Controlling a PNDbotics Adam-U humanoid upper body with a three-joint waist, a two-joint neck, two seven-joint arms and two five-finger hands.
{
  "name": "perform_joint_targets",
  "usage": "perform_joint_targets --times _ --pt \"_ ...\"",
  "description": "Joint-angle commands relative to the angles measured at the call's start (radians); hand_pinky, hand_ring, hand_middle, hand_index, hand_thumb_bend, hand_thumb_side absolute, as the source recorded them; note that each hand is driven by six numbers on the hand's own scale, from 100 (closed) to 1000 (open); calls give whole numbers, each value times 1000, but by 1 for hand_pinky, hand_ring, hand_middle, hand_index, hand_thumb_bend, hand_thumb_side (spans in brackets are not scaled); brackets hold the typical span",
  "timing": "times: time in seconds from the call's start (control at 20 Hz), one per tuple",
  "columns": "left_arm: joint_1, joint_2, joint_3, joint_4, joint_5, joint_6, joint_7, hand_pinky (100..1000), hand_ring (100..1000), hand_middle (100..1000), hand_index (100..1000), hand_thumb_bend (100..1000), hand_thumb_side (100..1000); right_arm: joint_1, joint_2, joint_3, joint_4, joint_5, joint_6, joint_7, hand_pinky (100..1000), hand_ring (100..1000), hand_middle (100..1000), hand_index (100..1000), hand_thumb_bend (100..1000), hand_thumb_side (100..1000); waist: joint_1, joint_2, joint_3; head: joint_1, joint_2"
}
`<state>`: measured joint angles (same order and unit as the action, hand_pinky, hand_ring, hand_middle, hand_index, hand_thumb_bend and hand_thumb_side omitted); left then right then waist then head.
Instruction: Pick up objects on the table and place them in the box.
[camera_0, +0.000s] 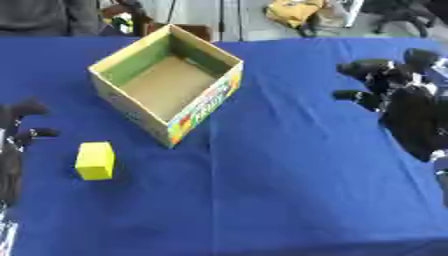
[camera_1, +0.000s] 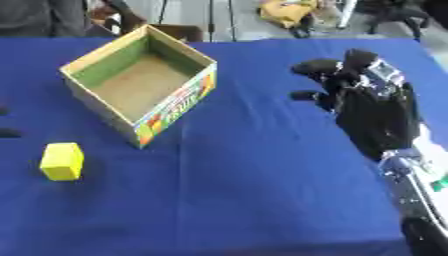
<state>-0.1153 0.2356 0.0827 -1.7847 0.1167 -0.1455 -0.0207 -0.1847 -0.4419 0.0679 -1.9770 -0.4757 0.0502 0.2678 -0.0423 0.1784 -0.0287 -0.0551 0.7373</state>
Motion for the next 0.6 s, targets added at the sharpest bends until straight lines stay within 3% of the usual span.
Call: perform_joint_targets --times 0.05,0.6 --pt "-7 16 6 -22 -5 -3 -5 594 982 640 694 352 837 -6 -15 -10 -23 3 0 -2 820 1000 790 793 100 1000 2 -13 -1 -3 0" --pt "-15 38 14 -29 -64 2 -35 600 988 648 705 396 752 -4 -15 -10 -23 4 1 -3 820 1000 790 794 100 1000 4 -14 -2 -5 2"
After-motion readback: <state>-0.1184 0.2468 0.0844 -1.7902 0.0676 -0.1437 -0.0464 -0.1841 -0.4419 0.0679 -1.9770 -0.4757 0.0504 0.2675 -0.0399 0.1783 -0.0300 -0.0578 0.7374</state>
